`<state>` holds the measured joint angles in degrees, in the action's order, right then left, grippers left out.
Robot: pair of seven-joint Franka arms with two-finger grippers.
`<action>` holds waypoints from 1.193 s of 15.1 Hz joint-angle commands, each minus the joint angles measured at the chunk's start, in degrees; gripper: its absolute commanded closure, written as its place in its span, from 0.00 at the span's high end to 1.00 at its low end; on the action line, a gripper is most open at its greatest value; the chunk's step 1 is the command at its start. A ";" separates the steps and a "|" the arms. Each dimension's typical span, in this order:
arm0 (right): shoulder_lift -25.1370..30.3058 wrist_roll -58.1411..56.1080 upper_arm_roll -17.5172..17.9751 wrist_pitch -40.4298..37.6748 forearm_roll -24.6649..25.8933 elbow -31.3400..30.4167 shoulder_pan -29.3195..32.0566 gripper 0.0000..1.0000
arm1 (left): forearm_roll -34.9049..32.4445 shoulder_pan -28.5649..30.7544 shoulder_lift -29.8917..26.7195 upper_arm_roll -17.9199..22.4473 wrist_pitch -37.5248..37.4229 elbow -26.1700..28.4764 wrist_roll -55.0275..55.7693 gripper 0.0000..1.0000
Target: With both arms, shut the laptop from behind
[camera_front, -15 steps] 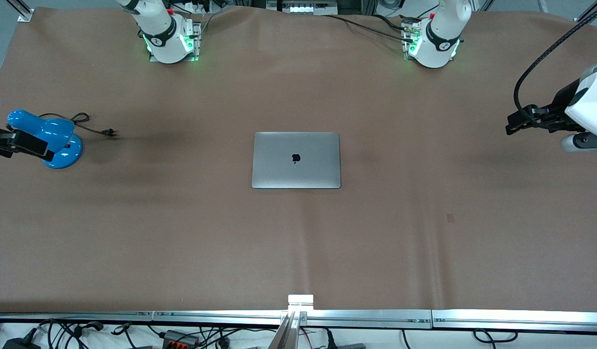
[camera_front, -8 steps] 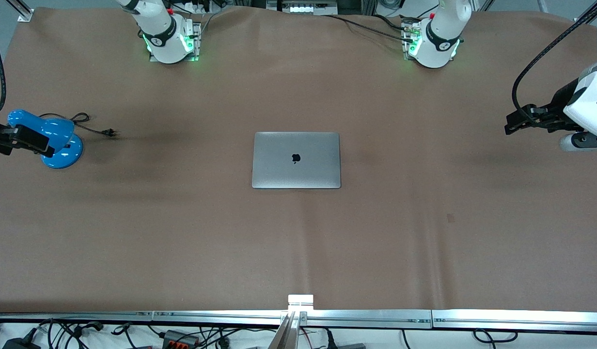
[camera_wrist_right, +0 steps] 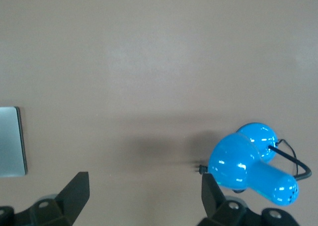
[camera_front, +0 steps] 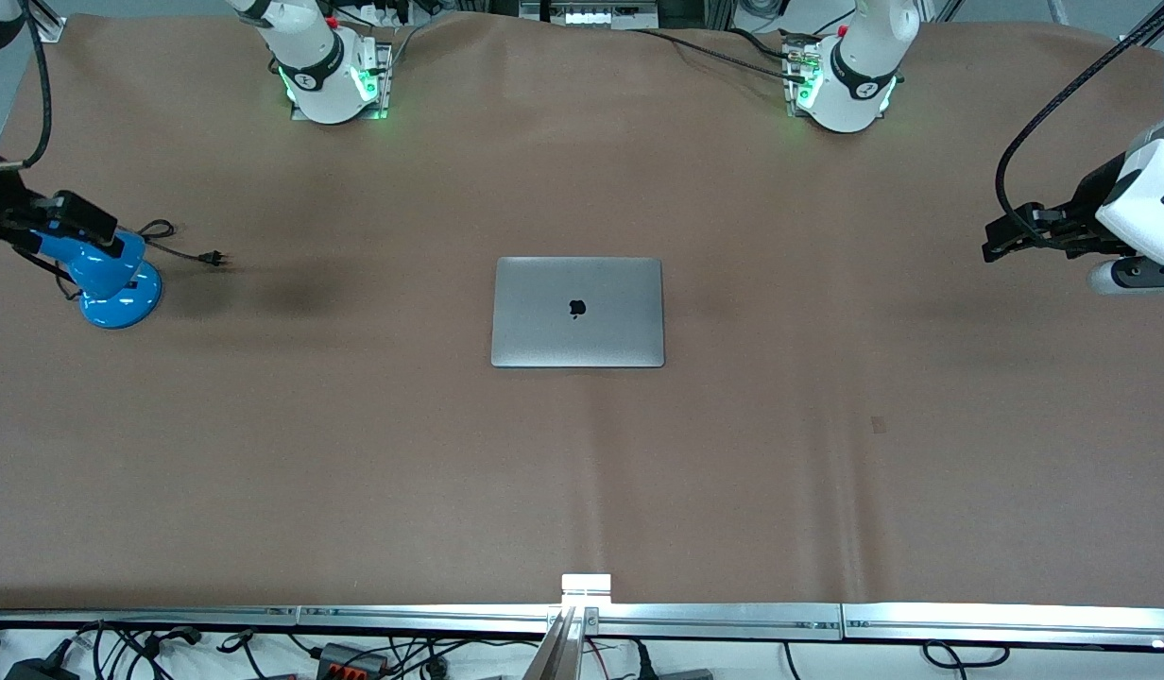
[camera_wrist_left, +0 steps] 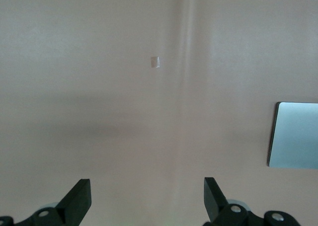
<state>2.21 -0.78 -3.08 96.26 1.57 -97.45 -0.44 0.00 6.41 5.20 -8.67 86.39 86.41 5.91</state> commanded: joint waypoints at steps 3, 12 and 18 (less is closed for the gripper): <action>3.77 -0.71 0.27 -1.16 1.07 -3.62 0.17 1.00 | 0.44 0.10 -1.16 0.05 0.09 0.95 -1.08 1.00; 3.24 -0.71 0.45 -1.51 0.28 -2.83 -0.09 1.00 | 0.44 0.18 -1.07 0.14 0.09 0.95 -1.08 1.00; 3.16 -0.80 0.45 0.33 0.19 -3.27 -0.79 1.00 | 0.44 0.18 -1.07 0.14 0.09 0.95 -1.08 1.00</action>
<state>4.86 -0.83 -2.73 95.65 1.58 -99.97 -1.17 0.00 6.41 5.20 -8.64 86.38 86.42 5.91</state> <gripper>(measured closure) 0.000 0.000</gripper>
